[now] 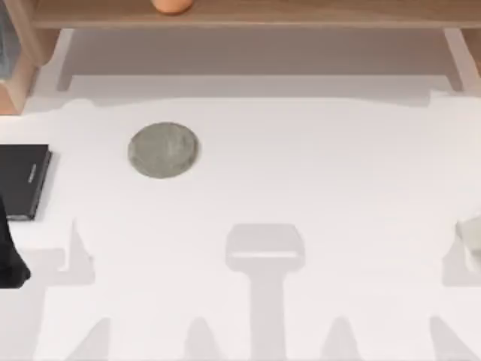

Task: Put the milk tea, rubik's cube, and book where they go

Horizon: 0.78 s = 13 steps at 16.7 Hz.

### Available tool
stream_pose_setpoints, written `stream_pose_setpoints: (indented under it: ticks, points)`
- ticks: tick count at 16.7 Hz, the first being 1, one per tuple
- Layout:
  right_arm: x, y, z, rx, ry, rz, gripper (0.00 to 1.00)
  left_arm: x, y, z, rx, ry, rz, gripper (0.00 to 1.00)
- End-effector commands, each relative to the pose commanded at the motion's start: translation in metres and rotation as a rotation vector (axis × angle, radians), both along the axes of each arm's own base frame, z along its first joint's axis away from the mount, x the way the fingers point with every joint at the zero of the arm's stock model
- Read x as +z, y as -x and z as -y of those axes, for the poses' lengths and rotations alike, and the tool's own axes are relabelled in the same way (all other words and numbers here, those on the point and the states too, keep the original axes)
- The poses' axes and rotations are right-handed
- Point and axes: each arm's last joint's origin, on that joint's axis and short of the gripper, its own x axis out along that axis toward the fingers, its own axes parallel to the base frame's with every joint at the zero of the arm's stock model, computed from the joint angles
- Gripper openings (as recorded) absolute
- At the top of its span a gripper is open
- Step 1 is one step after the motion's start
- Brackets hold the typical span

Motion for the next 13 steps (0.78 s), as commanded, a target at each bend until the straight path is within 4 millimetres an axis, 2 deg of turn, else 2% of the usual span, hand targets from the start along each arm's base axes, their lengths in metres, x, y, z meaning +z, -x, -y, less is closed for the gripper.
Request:
stream_pose_setpoints:
  ticks: [2, 4, 8, 11, 13]
  points:
    - [0.000, 0.000, 0.000, 0.000, 0.000, 0.000, 1.00, 0.000, 0.000, 0.000, 0.000, 0.000, 0.000, 1.00]
    - [0.000, 0.000, 0.000, 0.000, 0.000, 0.000, 1.00, 0.009, 0.000, 0.001, 0.003, 0.000, 0.017, 1.00]
    - [0.000, 0.000, 0.000, 0.000, 0.000, 0.000, 1.00, 0.053, -0.009, 0.005, 0.004, 0.007, 0.073, 1.00]
    - [0.000, 0.000, 0.000, 0.000, 0.000, 0.000, 1.00, 0.092, -0.034, 0.014, -0.001, 0.016, 0.089, 1.00]
    - [0.000, 0.000, 0.000, 0.000, 0.000, 0.000, 1.00, 0.113, -0.065, 0.025, -0.007, 0.020, 0.074, 1.00]
